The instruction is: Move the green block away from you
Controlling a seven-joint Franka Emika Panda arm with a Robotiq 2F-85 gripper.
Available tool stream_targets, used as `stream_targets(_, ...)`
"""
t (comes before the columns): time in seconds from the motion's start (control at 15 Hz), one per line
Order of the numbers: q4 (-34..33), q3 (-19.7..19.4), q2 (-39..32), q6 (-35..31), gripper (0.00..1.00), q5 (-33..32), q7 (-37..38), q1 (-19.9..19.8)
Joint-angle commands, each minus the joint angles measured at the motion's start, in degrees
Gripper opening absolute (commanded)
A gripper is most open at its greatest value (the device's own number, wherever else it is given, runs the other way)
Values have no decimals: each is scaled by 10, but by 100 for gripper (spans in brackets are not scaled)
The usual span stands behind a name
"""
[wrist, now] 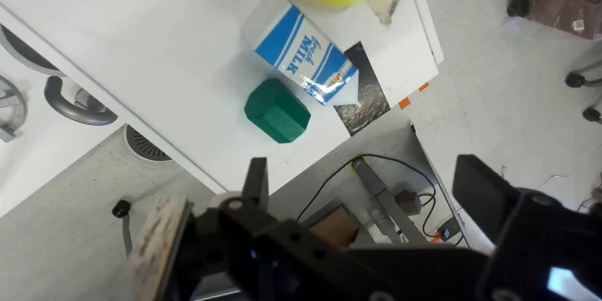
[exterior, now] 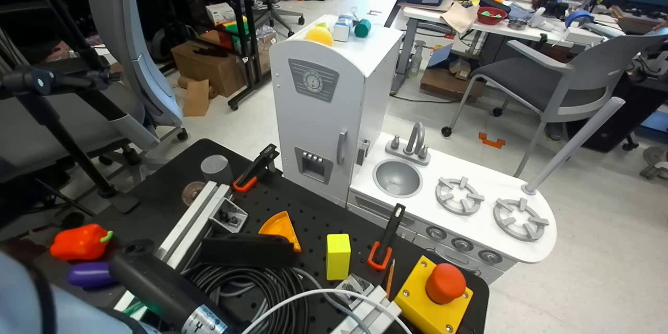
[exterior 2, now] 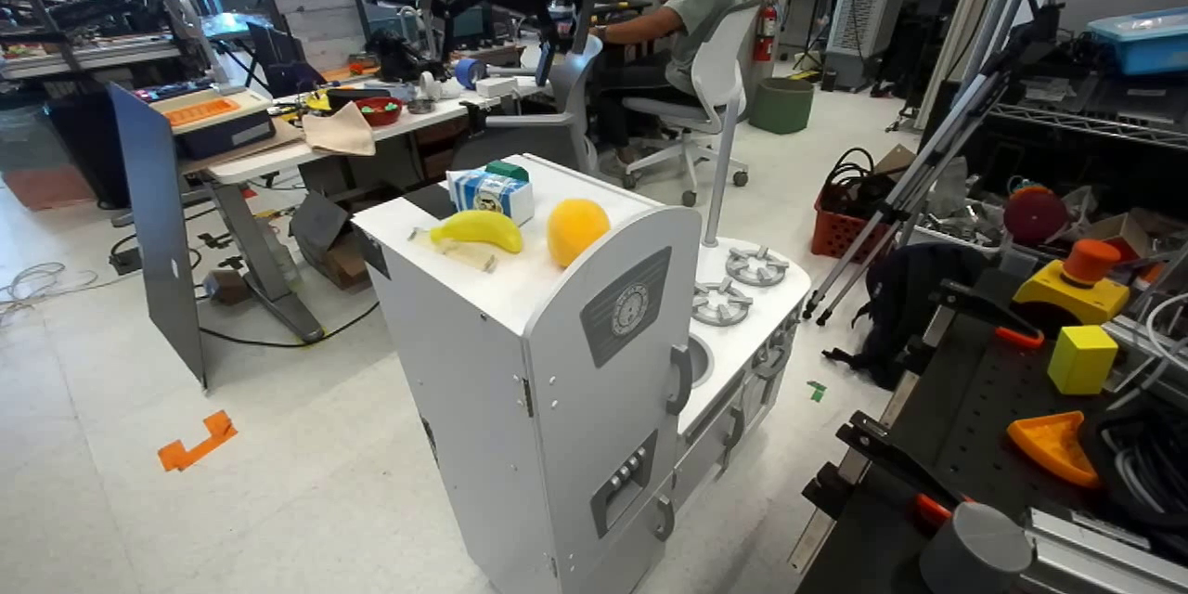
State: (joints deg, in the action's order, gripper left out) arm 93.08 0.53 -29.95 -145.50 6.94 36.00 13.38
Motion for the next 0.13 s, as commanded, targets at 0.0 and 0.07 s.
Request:
stream_targets(0.0,142,-15,107,2,100,-35,12,22)
stream_targets(0.07,60,1,47,4,100,-13,-3,3)
